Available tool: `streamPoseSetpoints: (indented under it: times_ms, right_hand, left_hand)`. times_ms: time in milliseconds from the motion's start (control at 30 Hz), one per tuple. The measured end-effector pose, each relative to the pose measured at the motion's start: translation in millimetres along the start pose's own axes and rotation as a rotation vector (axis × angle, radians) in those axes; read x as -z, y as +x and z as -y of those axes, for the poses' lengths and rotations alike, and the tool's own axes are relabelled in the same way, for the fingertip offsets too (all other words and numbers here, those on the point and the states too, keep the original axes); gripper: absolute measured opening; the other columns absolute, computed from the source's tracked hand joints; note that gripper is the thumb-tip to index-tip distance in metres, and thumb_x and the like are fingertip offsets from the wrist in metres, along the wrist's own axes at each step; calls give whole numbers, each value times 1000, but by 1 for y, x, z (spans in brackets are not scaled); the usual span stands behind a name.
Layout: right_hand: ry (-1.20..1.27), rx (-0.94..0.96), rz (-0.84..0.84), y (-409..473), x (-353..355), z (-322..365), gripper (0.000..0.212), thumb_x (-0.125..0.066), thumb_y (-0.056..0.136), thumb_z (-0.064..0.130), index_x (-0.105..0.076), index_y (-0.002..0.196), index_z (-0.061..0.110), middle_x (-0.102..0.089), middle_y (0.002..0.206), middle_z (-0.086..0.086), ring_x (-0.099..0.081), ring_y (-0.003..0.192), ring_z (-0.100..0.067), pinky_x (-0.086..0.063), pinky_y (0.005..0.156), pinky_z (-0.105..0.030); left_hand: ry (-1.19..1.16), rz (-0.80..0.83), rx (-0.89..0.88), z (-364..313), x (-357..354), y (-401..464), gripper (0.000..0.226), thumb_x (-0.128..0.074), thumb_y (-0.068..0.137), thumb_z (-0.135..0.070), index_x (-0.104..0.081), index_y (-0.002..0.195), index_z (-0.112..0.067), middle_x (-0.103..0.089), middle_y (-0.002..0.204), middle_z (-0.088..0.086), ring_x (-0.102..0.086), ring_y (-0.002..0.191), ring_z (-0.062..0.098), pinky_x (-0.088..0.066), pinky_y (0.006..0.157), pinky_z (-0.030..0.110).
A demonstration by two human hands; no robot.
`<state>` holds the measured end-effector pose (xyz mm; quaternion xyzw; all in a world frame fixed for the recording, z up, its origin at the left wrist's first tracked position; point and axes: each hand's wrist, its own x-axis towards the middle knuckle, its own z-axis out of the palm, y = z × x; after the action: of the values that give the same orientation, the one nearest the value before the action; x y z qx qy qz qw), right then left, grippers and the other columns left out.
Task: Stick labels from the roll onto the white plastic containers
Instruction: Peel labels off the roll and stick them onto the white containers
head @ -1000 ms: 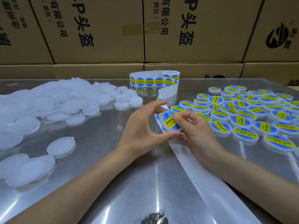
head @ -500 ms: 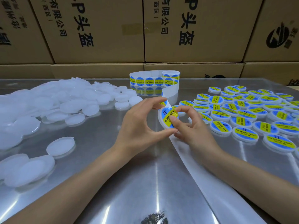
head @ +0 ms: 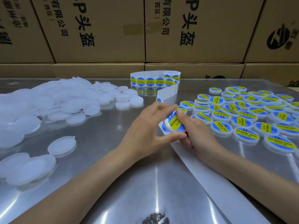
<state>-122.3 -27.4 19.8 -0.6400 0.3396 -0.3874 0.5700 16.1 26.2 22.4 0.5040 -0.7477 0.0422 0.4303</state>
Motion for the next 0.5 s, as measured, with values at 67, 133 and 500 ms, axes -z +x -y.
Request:
streamPoseSetpoints:
  times_ms: [67, 133, 500]
  right_hand:
    - [-15, -25, -53, 4, 2, -4, 69, -35, 97, 48, -42, 34, 19, -30, 31, 4, -27, 28, -8, -22, 34, -15]
    - [-1, -45, -110, 8, 2, -6, 69, -32, 97, 47, -41, 34, 18, -31, 30, 1, -28, 29, -10, -23, 36, -18]
    - [200, -130, -115, 14, 3, -2, 63, -42, 96, 40, -45, 36, 21, -35, 37, 4, -27, 32, -8, -23, 36, -16]
  left_hand:
    - [49, 74, -25, -2, -3, 0, 61, -62, 83, -44, -51, 134, -11, -54, 131, 2, -49, 122, 14, -40, 102, 31]
    - [118, 123, -57, -3, -4, 1, 58, -56, 88, -41, -48, 136, -9, -47, 142, 3, -38, 135, 13, -30, 110, 27]
    - [184, -136, -310, -9, -9, -2, 22, -70, 75, 0, -74, 97, -1, -71, 103, 10, -69, 97, 25, -56, 85, 37]
